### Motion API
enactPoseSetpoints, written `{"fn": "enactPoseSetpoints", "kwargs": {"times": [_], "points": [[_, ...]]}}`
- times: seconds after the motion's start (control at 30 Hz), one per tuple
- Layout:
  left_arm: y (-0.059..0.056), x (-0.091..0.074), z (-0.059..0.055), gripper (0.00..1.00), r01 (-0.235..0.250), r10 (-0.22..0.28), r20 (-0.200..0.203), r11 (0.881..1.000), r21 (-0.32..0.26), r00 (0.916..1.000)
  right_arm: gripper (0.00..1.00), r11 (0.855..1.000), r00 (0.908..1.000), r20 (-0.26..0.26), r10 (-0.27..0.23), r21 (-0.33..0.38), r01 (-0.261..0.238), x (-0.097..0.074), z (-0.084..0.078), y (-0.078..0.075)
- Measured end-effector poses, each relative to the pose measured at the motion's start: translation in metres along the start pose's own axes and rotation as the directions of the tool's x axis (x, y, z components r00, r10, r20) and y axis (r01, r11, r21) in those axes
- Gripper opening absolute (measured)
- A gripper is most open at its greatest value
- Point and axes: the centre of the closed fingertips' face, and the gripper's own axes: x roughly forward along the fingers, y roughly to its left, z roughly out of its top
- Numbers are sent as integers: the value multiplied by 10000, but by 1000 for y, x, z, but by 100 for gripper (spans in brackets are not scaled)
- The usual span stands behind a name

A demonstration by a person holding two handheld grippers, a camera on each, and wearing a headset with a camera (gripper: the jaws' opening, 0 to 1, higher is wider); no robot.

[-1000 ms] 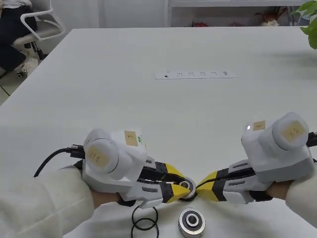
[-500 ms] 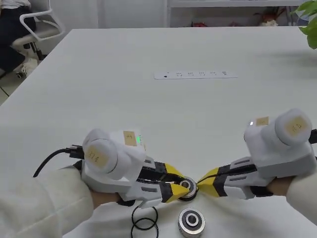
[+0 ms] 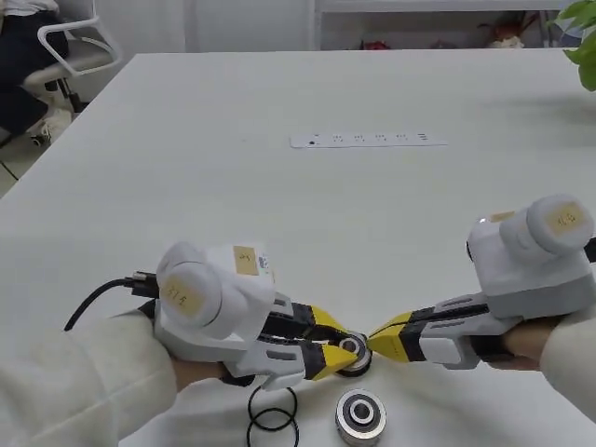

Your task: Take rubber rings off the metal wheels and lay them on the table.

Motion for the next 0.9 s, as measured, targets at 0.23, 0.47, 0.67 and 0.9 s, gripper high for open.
{"fn": "enactPoseSetpoints", "kwargs": {"times": [0.23,0.47,0.67,0.9], "points": [[0,0,0,13,25,-25,-35,10000,76,10000,0,10000,10000,51,67,12,-67,-1,1,3],[0,0,0,13,31,-31,-39,10000,68,10000,0,9999,9999,54,98,-27,-98,-1,3,5],[-1,0,0,13,49,-49,-38,10000,71,10000,0,9999,9999,48,150,-37,-150,-1,3,6],[-1,0,0,14,44,-44,-21,10000,53,10000,0,9995,9996,66,281,-113,-280,-1,5,10]]}}
